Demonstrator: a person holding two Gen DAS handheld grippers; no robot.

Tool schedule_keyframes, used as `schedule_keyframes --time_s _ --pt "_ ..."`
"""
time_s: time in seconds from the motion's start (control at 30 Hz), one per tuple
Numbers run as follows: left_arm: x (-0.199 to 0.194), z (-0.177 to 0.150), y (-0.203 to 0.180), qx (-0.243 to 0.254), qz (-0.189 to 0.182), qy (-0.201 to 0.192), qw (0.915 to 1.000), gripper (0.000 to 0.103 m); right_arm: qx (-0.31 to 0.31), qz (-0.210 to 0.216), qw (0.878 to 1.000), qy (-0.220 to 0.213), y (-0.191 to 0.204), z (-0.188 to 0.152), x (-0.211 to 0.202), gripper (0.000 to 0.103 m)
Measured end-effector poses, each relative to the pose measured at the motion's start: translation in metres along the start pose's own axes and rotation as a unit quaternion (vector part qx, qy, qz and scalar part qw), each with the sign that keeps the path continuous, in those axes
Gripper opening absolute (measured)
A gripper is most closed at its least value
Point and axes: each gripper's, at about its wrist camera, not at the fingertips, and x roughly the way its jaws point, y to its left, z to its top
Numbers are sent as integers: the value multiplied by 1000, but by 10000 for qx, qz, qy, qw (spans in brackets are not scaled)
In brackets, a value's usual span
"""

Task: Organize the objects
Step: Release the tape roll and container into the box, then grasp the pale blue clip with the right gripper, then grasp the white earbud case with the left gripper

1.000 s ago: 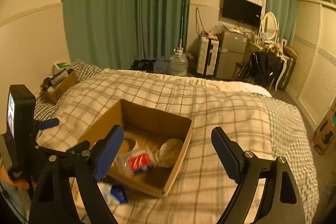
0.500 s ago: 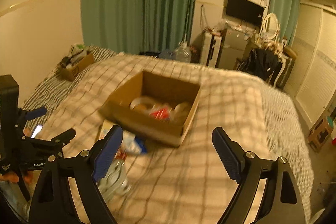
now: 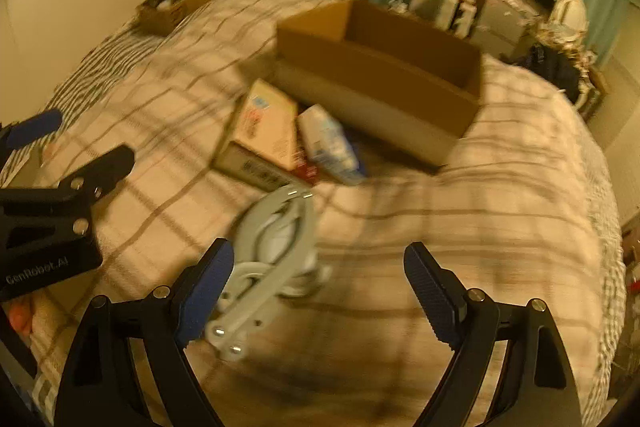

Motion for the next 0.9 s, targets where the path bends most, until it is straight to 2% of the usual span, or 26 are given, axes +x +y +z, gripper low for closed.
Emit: schedule_keyframes --time_s 0.1,0.13,0.17,0.23,0.3,0.37,0.4,0.43,0.47,0.67,0.9 --pt "6 -3 4 -116 -84 90 9999 103 -125 108 9995 286 12 -1 19 86" --pt "9 -3 5 -139 -117 137 9997 103 -165 134 9991 378 15 -3 24 81" --pt "10 -3 6 -152 -130 167 9997 103 -206 157 9985 477 17 -4 29 68" --pt "11 -4 6 -159 -192 177 9995 103 -262 135 9974 654 20 -7 37 53" --pt "11 -4 5 -136 -239 172 9995 103 -238 183 9981 532 18 -8 28 41" --pt "10 -4 3 -98 -264 168 9995 103 -184 190 9990 360 15 -8 17 36" --pt "10 -4 1 -73 -278 178 9994 103 -152 188 9994 262 13 -8 10 31" --pt "10 -3 -2 -28 -275 190 9994 103 -138 185 9995 205 11 -7 4 22" --pt "10 -2 -5 24 -282 181 9994 103 -131 167 9997 138 8 -7 -2 18" --pt "8 5 -37 379 -448 145 9982 103 76 -35 9998 -178 -17 -1 -28 18" --pt "25 6 -93 817 -948 411 9913 103 519 -308 9972 -440 -62 3 -49 18"
